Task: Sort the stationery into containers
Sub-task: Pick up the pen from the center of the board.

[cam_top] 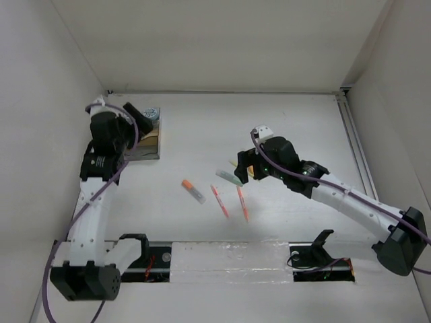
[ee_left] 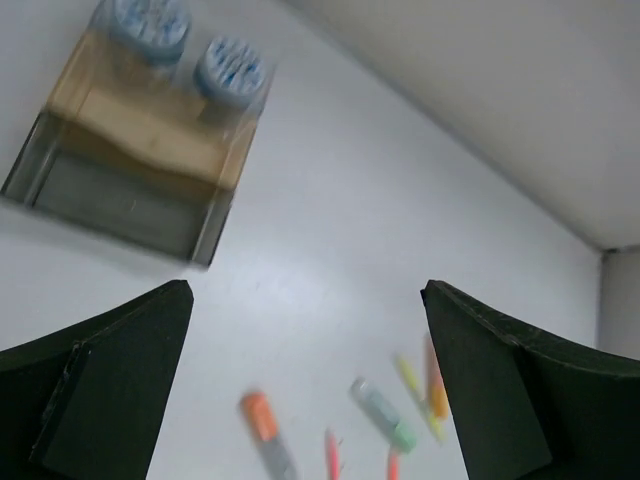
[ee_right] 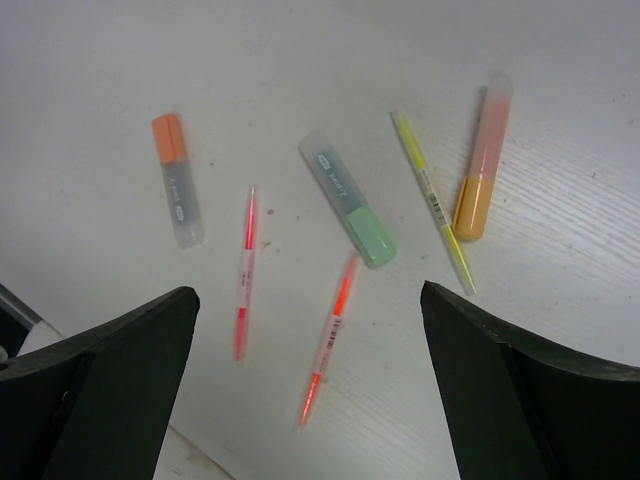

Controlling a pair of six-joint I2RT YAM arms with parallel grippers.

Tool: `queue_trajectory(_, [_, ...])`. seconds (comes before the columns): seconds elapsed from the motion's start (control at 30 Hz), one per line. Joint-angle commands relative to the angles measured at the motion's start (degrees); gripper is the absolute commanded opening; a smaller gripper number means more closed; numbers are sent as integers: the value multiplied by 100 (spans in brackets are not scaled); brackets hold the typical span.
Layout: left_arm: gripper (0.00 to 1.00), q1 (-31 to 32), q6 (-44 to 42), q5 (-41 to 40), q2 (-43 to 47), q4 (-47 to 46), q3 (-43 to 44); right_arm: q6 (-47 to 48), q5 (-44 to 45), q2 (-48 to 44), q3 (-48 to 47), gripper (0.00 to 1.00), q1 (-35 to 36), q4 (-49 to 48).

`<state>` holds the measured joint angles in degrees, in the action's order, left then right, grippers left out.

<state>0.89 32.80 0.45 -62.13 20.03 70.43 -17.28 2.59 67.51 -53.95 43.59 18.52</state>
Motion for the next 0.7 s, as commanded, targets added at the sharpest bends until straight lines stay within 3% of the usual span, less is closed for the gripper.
queue_trajectory(0.0, [100,43,7,-131,1478,441,-985,278,224,122,-335,99,9,248])
queue_trajectory(0.13, [100,43,-185,122,2370,465,-1646,357,-241,377,-388,98,9,160])
queue_trajectory(0.27, [100,43,-380,43,2521,414,-2156,541,-443,702,-441,95,342,-111])
queue_trajectory(0.47, [100,43,-318,61,2732,247,-2245,323,-567,1501,-756,87,746,-454])
queue_trajectory(0.67, [100,43,-266,-80,2785,300,-2245,102,-31,2773,-1582,78,1458,-560])
